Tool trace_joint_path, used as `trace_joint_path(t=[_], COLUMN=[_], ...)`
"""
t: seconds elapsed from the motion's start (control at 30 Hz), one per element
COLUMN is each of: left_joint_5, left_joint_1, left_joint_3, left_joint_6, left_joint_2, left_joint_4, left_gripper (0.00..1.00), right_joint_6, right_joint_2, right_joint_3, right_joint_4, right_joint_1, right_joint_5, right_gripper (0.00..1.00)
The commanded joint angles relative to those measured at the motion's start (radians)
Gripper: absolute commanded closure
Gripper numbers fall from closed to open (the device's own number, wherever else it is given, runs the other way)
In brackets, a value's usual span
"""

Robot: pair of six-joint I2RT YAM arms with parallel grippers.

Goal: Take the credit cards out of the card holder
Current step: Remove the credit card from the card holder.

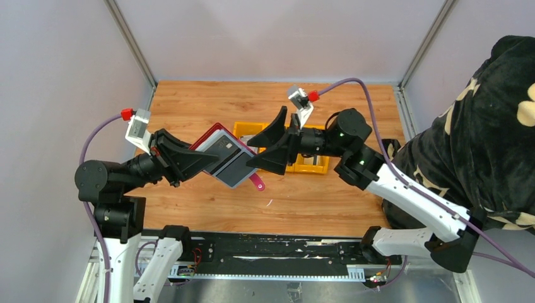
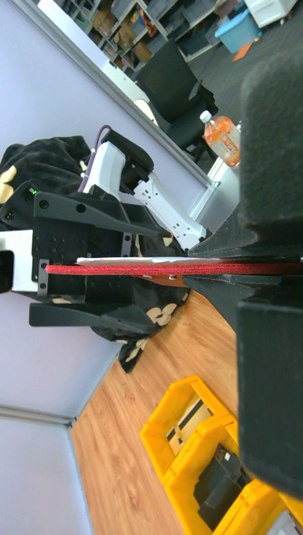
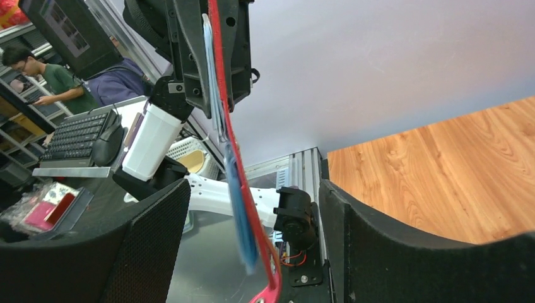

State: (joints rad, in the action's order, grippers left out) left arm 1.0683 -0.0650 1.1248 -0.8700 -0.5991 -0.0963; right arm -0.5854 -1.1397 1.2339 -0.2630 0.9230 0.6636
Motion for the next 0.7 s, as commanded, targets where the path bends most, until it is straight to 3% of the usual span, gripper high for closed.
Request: trace_joint_path(t=[0.0, 0.1, 0.23, 0.27, 0.37, 0.47, 0.67], left_joint_5=[-0.024, -0.033, -0.051, -0.057, -0.06, -0.038, 0.06], left_joint_1=[0.0, 0.001, 0.0, 0.001, 0.001, 0.001, 0.001], left_joint_3=[-0.063, -0.094, -0.108, -0.108, -0.095, -0.075, -0.076], left_joint_6=[-0.112, -0.131, -0.108, -0.094, -0.04, 0.029, 0.103], left_joint_2=[0.031, 0.043, 0.046, 0.045, 0.024, -0.016, -0.035], left_joint_4=[0.145, 0.165, 0.138, 0.116, -0.007, -0.107, -0.155], left_gripper=[0.99, 1.0, 0.95, 0.87, 0.49, 0.42, 0.48], right_joint_6=[-0.054, -0.124, -0.164, -0.16, -0.085, 0.024, 0.178], right_joint_2=[-0.046, -0.082, -0.107, -0.111, -0.116, -0.128, -0.146], right_joint_3=[0.016, 0.009, 0.015, 0.023, 0.077, 0.14, 0.223], right_joint_4=[-0.167, -0.253, -0.253, -0.225, -0.04, 0.163, 0.386], right_joint_1=[0.017, 0.019, 0.019, 0.019, 0.017, 0.017, 0.017], right_joint_5=[0.098, 0.142, 0.201, 0.214, 0.219, 0.229, 0.258], right_gripper=[0.22, 0.31, 0.64, 0.75, 0.99, 1.0, 1.0])
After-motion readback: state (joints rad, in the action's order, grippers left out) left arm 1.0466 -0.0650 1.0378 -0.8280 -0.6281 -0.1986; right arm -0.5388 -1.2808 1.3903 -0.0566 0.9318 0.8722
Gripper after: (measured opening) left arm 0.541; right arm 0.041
